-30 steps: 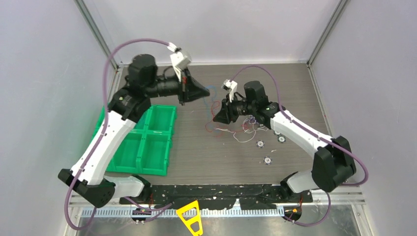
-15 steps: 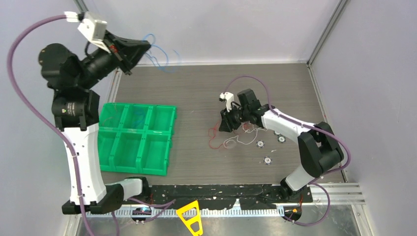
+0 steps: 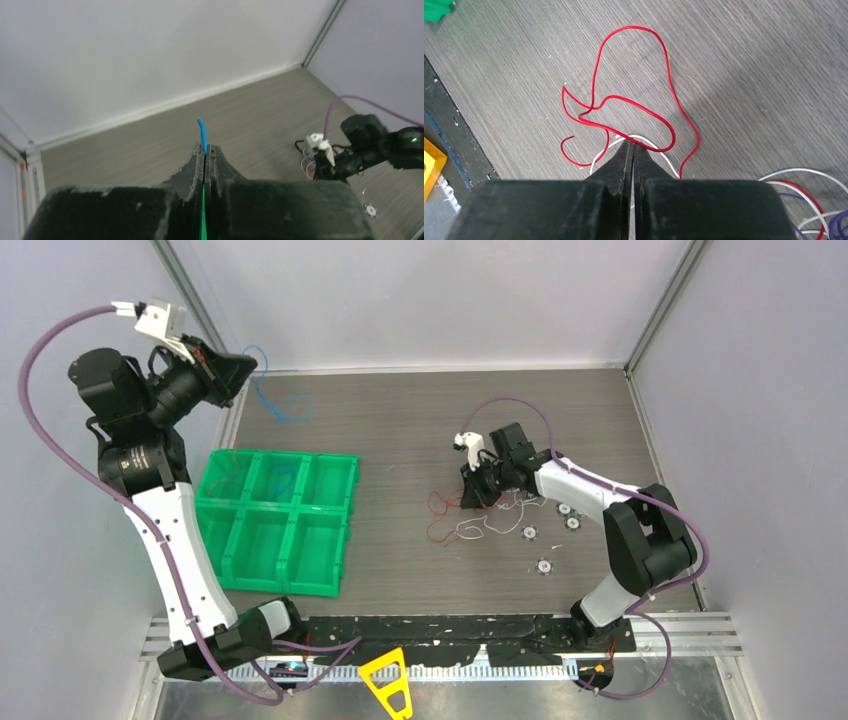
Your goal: Untangle the cables
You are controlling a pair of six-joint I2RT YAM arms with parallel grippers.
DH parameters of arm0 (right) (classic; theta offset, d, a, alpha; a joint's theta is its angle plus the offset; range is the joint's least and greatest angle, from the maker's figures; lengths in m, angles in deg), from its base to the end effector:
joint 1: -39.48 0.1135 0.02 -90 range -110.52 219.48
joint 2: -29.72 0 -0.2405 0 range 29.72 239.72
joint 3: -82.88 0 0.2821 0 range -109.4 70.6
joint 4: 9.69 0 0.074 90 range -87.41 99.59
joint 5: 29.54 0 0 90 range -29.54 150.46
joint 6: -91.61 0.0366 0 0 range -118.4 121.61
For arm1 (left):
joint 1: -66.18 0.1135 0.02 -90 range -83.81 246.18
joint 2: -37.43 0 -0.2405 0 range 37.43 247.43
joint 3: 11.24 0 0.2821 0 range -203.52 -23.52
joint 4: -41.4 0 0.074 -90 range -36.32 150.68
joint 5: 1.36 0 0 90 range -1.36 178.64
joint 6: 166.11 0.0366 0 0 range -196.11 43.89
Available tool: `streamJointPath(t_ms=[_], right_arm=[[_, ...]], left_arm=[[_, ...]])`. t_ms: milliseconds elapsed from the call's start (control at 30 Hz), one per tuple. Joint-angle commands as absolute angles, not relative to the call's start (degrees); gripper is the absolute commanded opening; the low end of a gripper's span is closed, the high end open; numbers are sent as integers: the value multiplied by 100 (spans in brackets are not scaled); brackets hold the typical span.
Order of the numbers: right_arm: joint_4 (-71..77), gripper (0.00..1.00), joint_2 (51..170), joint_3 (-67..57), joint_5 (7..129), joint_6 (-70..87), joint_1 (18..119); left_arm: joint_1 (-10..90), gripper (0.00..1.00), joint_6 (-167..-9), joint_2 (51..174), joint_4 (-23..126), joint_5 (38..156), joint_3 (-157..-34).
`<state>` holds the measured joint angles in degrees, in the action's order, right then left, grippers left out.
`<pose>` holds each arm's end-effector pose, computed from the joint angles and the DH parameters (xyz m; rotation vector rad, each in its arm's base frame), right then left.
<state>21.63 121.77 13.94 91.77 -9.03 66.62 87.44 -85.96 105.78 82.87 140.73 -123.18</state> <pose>0.3022 0.1763 0.1575 -1.0183 2.2843 0.8055 0.2267 0.0572 0.5351 0.3092 1.5423 -0.5375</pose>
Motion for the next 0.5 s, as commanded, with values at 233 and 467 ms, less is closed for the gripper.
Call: streamJointPath(t_ms=[233, 467], right_arm=[[2499, 9, 11890, 1113, 9438, -1053, 6612], [2509, 11, 11877, 1153, 9465, -1018, 6605]], left_arm=[[8989, 0, -7253, 10111, 8705, 13684, -10426], [9199, 0, -6814, 10289, 8908, 13043, -9982]])
